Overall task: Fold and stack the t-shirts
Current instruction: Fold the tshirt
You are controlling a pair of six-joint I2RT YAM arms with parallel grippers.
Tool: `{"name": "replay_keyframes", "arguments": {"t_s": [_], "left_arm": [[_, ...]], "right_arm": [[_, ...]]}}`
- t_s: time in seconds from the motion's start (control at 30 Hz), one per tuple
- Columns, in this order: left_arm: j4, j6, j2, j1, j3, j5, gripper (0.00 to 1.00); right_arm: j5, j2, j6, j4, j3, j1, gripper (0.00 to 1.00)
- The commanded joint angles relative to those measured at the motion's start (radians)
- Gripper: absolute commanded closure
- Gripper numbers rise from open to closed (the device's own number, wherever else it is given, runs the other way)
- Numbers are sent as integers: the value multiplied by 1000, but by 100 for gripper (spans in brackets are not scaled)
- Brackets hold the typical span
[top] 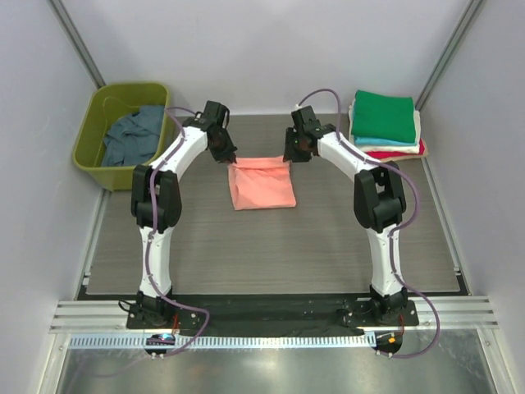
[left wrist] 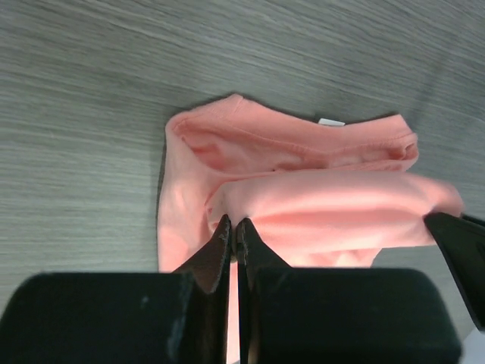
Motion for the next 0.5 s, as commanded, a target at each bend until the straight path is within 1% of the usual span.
{"name": "replay_keyframes", "arguments": {"t_s": [0.0, 0.03, 0.1, 0.2, 0.27, 0.3, 0.37, 0.4, 0.43, 0.47], "left_arm": [[-50, 35, 27, 51, 55, -37, 100], [-53, 34, 34, 63, 64, -32, 100], [-71, 26, 63, 83, 119, -23, 100], [-97, 26, 89, 106, 193, -11, 100], [-113, 30, 96, 117, 233, -9, 100], [-111, 29, 97, 126, 234, -5, 100], [-102, 26, 97, 134, 227, 7, 100], [-101, 24, 99, 142, 222, 11, 100], [-98, 26, 99, 145, 210, 20, 100], [-94, 23, 99, 148, 201, 20, 100]], "right_arm": [[21, 37, -63, -46, 136, -41, 52], [20, 43, -66, -48, 155, -43, 41], [36, 46, -63, -59, 184, -47, 26], [50, -7, -54, -59, 157, -47, 21], [25, -55, -44, -19, 83, -47, 21], [-17, -111, -41, 7, 6, -44, 21], [-102, -170, -23, 80, -85, -36, 21], [-199, -201, -11, 152, -156, -24, 21], [-244, -242, 3, 192, -188, -15, 21], [-293, -259, 38, 279, -219, -4, 21]]}}
